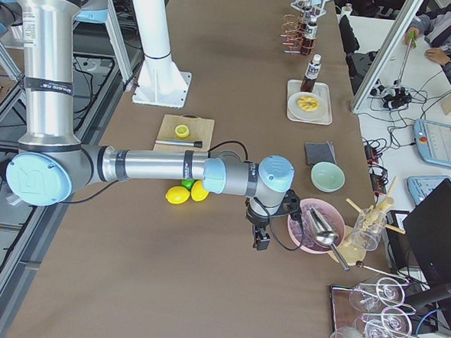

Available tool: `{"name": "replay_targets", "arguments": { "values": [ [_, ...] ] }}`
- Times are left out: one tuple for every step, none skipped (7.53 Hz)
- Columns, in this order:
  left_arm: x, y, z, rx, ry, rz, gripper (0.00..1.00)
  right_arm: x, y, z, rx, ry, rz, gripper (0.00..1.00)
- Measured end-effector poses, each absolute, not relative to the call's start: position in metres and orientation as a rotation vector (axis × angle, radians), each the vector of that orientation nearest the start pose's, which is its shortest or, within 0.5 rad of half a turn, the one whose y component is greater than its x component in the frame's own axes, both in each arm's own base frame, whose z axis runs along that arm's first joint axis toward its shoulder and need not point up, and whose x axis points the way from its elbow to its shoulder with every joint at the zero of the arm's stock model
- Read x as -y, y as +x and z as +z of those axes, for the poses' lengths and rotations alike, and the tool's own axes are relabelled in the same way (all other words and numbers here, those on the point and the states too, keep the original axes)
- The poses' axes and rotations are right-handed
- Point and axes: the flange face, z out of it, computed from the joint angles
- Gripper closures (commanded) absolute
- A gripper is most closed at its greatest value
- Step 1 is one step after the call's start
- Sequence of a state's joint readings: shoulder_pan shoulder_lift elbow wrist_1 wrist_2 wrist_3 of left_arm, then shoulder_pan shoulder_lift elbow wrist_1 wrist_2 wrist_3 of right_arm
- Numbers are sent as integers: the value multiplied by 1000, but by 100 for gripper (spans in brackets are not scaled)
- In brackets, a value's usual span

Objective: Place tea on tray

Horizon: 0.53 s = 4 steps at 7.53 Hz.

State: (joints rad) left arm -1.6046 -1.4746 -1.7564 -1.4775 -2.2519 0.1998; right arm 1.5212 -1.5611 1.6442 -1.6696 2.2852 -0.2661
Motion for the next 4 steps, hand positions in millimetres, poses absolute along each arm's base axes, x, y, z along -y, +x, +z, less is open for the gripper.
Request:
{"name": "replay_targets", "arguments": {
  "values": [
    [438, -86, 636, -679, 62, 152, 3, 488, 47, 638, 717, 60, -288, 0],
    [431, -86, 640, -682, 55, 149, 3, 485, 50, 638, 720, 63, -282, 0],
    [428, -86, 639, -683, 59, 149, 3, 484, 51, 638, 722, 64, -276, 0],
    [428, -87, 633, -680, 71, 152, 3, 484, 51, 632, 725, 74, -276, 0]
  ]
}}
